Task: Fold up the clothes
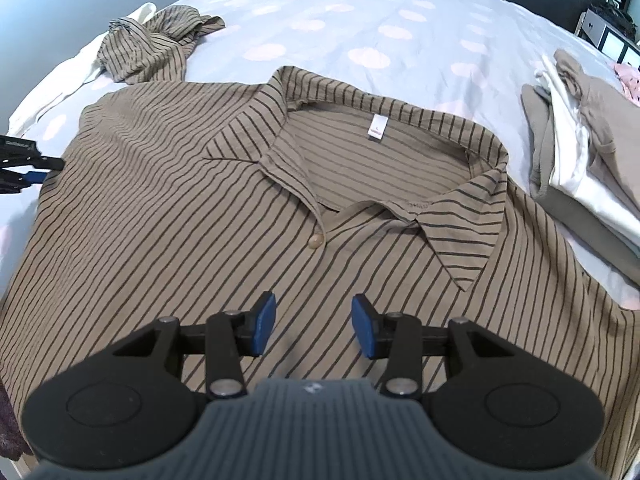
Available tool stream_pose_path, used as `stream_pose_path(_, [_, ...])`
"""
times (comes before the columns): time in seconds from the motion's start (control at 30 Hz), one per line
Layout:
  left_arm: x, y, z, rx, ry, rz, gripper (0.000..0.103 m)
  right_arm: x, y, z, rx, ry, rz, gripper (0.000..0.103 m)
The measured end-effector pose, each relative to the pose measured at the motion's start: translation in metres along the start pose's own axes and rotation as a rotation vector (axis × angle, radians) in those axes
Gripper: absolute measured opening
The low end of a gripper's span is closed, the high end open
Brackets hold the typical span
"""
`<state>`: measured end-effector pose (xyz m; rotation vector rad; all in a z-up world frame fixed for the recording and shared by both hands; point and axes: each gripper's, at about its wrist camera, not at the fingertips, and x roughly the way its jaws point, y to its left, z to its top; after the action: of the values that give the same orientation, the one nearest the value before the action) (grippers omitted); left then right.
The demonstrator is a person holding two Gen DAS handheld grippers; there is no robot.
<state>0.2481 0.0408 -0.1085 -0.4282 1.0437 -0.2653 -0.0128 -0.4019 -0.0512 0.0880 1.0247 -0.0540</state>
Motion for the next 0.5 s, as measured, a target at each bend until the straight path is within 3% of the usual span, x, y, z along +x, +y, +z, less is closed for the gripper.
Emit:
stream_pose_path(0.17, [-0.017, -0.032, -0.002, 0.185, -0.108, -0.016, 0.003, -0.007, 0.005, -0.005, -0.020, 0.005, 0.001, 0.045])
stream_pose_path(0.33, [-0.024, -0.094, -0.022, 0.568, -0.167, 0.025, 0.002, -0.007, 0.004, -0.008, -0.022, 0.015, -0.012, 0.045])
stream_pose_path(0.5, [-0.024, -0.143, -0.066, 0.938, -0.174, 0.005, 0.002, -0.003, 0.007, -0.007, -0.031, 0.023, -0.003, 0.045])
